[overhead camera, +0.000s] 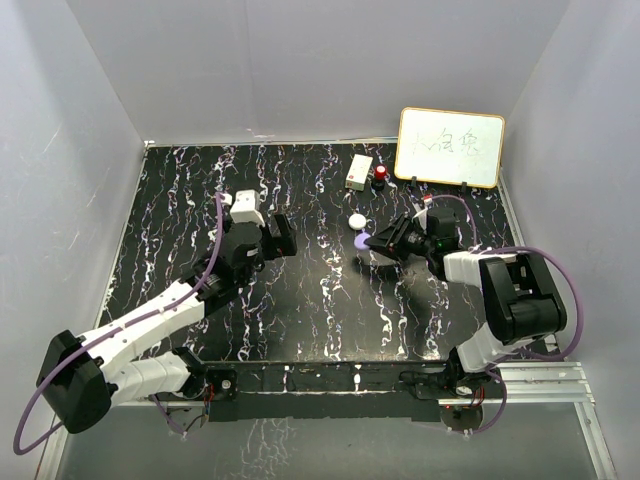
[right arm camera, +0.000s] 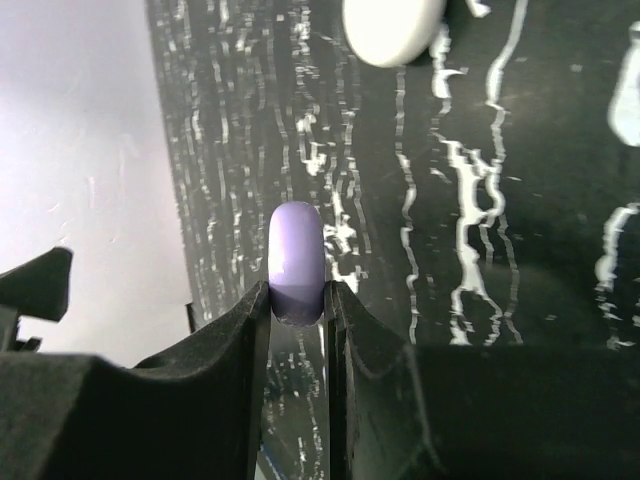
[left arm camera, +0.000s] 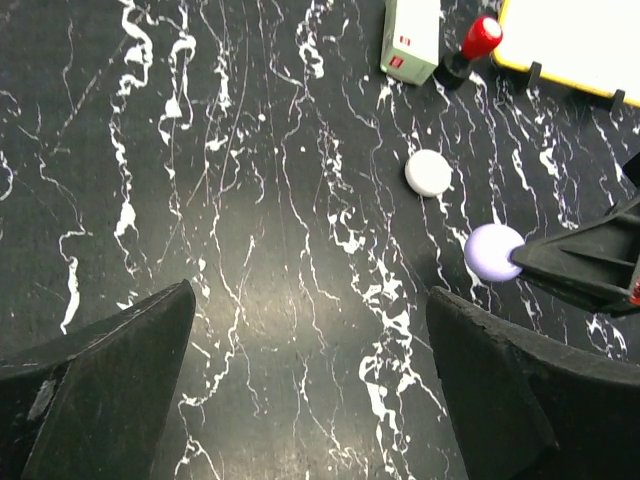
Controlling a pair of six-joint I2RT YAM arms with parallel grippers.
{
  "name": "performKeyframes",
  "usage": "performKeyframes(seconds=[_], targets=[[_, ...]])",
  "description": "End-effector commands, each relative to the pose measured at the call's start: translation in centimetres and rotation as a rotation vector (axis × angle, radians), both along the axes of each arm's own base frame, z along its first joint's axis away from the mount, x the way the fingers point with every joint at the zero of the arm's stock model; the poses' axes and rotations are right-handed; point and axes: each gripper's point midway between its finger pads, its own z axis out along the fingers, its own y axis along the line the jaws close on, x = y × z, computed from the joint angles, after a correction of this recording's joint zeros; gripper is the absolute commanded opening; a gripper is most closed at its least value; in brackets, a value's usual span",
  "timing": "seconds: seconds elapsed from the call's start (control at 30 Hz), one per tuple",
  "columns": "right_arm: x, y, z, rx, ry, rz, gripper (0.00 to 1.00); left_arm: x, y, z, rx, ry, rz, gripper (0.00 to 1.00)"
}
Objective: Insert the wireless bluetooth earbuds into the charging case
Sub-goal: Place the charging case at the center of the board.
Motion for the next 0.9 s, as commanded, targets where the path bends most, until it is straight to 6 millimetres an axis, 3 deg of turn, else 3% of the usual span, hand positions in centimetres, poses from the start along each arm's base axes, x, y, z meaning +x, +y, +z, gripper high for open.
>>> performKeyframes(seconds=[0.0,0.23,0.57,0.8,0.87], targets=[[2.0,-1.1,-0.8,-0.09,-0.019,-0.064,0.0,-0.7,-0.7,0.9,-0.059,0.066,-0.031,0.99],[3.5,-3.2,-2.1,-0.122,0.011,-0.141,0.0,-0.8,-1.4,0.5,-0.072,0.127,-0.055,0.99],[5.7,-8.7,-3.6,-0.159,0.033,-0.256,0.0,-0.1,-1.7,-0.1,-0.089,0.174,-0.071,0.99],[8.5,-9.0,-4.4,-0.117,0.016,-0.244,0.04,0.4,-1.9,-0.2,-0.106,0.193,-0.081,0.99],[9.1,-8.8,-4.6,-0.091,0.029,-0.248,0.12,0.5,-1.7,-0.1,-0.113,0.193,-0.08,0.99]])
